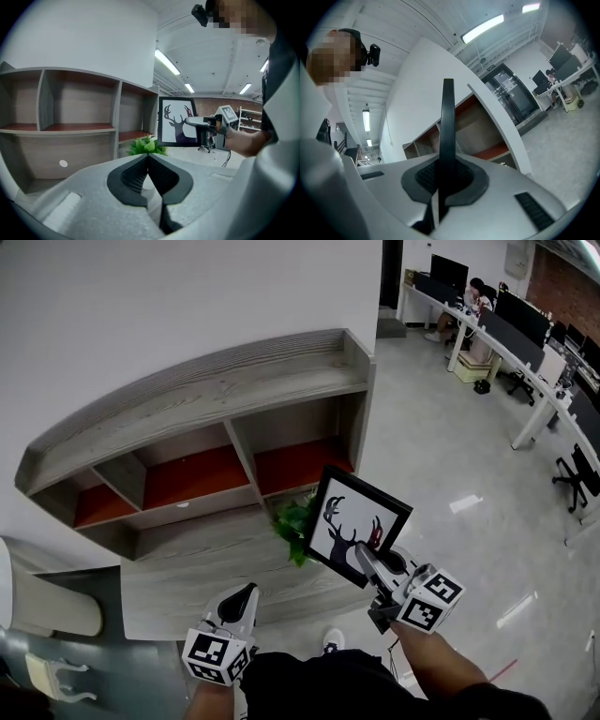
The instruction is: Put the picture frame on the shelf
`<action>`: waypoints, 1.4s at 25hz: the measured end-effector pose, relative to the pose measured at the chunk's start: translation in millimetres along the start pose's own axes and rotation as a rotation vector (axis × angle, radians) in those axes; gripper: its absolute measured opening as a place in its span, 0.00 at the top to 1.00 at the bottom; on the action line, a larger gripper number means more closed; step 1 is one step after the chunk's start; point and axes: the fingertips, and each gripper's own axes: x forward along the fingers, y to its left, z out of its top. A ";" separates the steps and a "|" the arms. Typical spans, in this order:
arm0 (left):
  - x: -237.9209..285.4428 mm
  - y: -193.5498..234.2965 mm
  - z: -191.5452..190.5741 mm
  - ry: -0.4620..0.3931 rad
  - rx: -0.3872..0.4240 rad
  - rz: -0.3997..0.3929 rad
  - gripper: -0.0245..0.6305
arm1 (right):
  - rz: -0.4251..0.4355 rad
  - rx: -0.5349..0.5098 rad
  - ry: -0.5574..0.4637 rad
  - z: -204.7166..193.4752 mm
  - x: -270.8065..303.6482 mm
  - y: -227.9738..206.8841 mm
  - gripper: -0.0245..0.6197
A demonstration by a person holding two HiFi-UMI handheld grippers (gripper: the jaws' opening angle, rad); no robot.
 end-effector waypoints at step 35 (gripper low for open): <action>11.1 131.4 1.5 -0.038 -0.065 -0.145 0.95 | -0.636 -0.201 -0.072 50.0 136.2 -144.2 0.93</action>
